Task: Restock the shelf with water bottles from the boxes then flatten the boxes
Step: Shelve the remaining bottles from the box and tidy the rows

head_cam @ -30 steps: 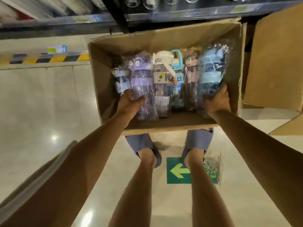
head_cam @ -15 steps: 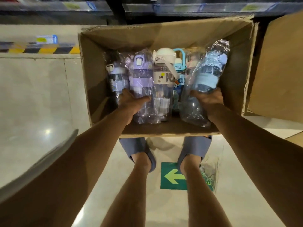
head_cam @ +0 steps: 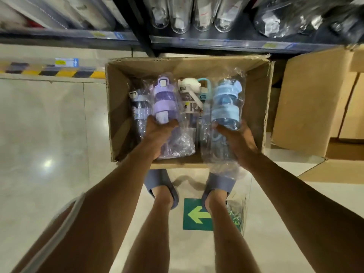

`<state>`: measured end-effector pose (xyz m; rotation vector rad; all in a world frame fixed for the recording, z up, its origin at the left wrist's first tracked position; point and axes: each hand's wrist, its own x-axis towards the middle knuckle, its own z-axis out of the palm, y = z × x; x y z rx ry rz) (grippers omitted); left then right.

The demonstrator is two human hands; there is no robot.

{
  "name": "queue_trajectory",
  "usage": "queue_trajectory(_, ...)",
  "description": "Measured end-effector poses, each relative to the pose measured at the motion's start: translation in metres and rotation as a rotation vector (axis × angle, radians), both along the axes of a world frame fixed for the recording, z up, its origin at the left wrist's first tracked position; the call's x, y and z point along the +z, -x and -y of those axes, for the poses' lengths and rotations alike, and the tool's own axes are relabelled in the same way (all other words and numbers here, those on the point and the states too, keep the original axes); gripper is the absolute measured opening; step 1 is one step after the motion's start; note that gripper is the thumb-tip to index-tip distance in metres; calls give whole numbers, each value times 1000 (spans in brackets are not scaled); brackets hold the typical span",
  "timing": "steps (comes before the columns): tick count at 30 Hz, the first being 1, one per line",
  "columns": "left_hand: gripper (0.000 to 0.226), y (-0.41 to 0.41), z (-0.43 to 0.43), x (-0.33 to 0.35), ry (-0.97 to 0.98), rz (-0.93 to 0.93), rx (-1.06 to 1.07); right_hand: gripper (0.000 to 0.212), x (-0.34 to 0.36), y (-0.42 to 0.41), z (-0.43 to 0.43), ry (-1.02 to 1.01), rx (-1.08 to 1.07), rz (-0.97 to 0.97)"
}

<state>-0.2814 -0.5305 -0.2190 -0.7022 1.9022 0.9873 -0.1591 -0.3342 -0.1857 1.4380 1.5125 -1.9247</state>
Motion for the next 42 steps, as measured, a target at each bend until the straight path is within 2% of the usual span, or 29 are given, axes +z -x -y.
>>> queue_trajectory(5,83,-4,15,87,-62,-146,-101,45,80,6,12,38,11,-110)
queue_trajectory(8,73,-1,19,157,-131,-271,-196,42,135,10,14,59,-19,-179)
queue_trajectory(12,82,13,11,256,-181,-440,-223,66,220,21,14,34,-34,-262)
queue_trajectory(16,72,25,-1,342,-195,-620,-219,70,312,33,9,-60,21,-341)
queue_trajectory(19,64,26,-10,405,-235,-696,-186,84,378,32,1,-100,66,-386)
queue_trajectory(22,68,26,-19,468,-327,-769,-180,81,439,29,-10,-171,103,-423)
queue_trajectory(26,72,29,-25,557,-442,-855,-189,89,528,27,-26,-267,147,-473)
queue_trajectory(30,75,44,-30,643,-538,-935,-167,83,623,39,-39,-377,178,-604)
queue_trajectory(33,69,64,-35,703,-545,-1014,-191,86,685,59,-49,-490,180,-721)
queue_trajectory(38,63,106,-60,781,-573,-1178,-234,77,753,114,-78,-674,74,-867)
queue_trajectory(42,65,147,-90,824,-581,-1198,-244,69,789,168,-105,-711,3,-893)
